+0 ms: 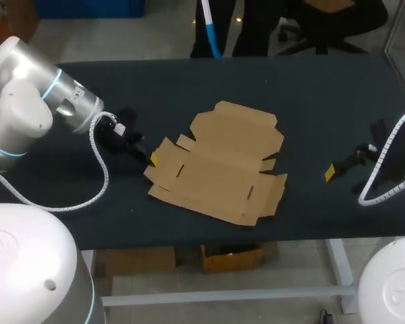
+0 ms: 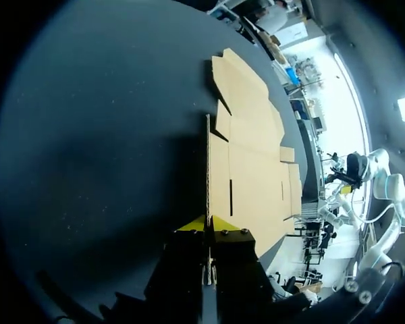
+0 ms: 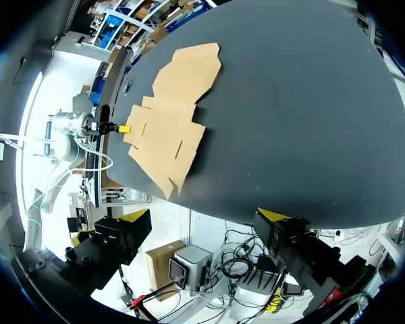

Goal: Assemble the packaging by folding the flat box into shape, placing the metal phone stand inside, and closing the box properly

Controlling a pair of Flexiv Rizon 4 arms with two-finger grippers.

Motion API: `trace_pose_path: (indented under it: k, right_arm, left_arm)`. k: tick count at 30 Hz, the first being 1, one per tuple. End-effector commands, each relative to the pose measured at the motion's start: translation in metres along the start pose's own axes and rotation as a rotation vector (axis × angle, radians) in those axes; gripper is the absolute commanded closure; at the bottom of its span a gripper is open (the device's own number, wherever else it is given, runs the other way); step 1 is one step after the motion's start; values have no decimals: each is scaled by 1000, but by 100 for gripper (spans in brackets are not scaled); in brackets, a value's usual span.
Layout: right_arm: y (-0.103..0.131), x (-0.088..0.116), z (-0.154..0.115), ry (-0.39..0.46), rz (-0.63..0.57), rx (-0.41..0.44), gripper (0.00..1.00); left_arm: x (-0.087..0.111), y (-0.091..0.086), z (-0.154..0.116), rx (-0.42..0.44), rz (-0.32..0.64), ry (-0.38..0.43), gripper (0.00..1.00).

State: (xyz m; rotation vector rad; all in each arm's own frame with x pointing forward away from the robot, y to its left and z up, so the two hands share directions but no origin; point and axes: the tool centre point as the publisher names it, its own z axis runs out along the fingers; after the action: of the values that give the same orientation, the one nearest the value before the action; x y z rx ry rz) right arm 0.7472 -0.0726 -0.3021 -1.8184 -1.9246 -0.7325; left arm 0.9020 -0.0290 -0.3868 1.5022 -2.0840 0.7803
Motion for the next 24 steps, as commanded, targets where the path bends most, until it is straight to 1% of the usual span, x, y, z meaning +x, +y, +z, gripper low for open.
trace_pose_path:
  k: [1,7,8,9,10,11,15,19,21,22,23,24]
  right_arm:
    - [0,0,-1,1,-2,2,0]
    - [0,1,-1,1,-4,2,0]
    - [1,0,-1,1,-4,2,0]
    - [1,0,-1,1,-3,3,0]
    - [1,0,-1,1,-3,3,0]
    - [1,0,0,2,-3,4,0]
    - [1,0,0,3,-6,5,0]
    - [1,0,0,3,-6,5,0]
    - [1,0,0,3,-6,6,0]
    - [1,-1,0,3,-5,6,0]
    - [1,-1,0,4,-5,7,0]
    - [1,-1,1,4,-4,7,0]
  left_arm:
    - [3,5,0,25,0,-1,100]
    - [7,11,2,27,-12,-7,100]
    - [7,11,2,27,-11,-8,85]
    - [8,12,2,24,-9,-9,55]
    - [9,12,1,23,-7,-11,30]
    - [10,13,0,17,0,-11,0]
    - [11,10,-6,-12,3,-28,0]
    - [6,2,-14,-102,7,18,0]
    - [5,-1,-17,-134,10,13,0]
    - [4,-3,-19,-165,11,13,0]
    - [3,-5,-20,-168,11,22,0]
    - [2,-7,-21,-191,17,23,0]
